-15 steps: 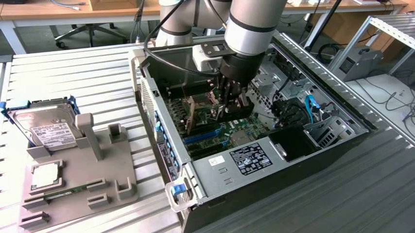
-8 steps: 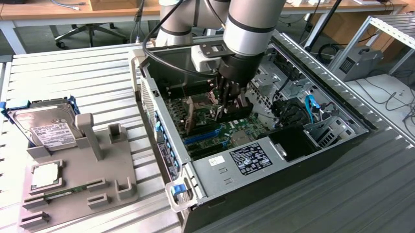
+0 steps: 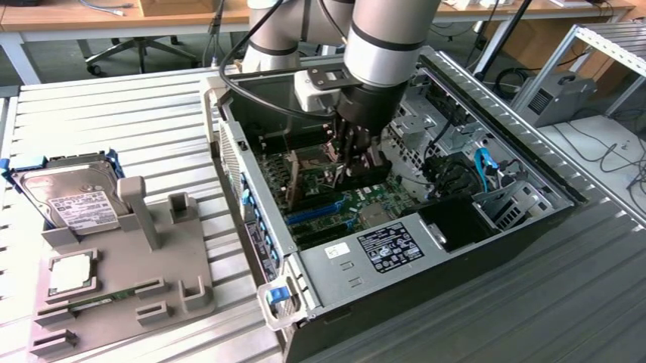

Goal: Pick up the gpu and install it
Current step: 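Insert the gpu into the slot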

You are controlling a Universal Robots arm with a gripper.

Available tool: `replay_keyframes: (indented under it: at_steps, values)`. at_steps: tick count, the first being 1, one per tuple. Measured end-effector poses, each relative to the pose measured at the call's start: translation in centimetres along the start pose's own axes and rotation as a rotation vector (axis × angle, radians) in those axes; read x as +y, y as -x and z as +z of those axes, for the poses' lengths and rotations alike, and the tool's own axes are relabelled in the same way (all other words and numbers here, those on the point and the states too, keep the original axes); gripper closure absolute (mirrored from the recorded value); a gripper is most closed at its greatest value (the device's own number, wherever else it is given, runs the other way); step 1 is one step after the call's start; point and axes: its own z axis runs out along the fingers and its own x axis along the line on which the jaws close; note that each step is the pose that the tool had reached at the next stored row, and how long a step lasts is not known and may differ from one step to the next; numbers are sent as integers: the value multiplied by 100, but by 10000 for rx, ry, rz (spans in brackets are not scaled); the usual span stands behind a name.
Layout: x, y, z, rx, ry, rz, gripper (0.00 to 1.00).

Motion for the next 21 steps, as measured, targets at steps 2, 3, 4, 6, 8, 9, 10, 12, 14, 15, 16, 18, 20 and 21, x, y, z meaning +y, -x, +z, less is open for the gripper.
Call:
replay_keyframes:
  at_steps: [2,3,4,6,8,9,10,12,14,15,16,18,20,21]
  values:
    - [10,10,4,6,-1,0,74]
    - [11,10,5,7,0,-1,74]
    - [12,10,6,10,0,-1,74]
    - [15,10,11,8,-1,0,74]
    - [18,10,14,8,0,0,74]
    - [20,9,16,8,0,0,74]
    - [21,9,18,8,-1,0,74]
    - [22,9,21,8,0,-1,74]
    - [25,9,23,8,0,0,74]
    - [27,9,24,8,0,0,74]
    - [28,9,26,8,0,0,74]
    - [32,8,28,8,0,0,74]
    - [35,8,31,8,0,-1,74]
    - [36,8,32,8,0,0,74]
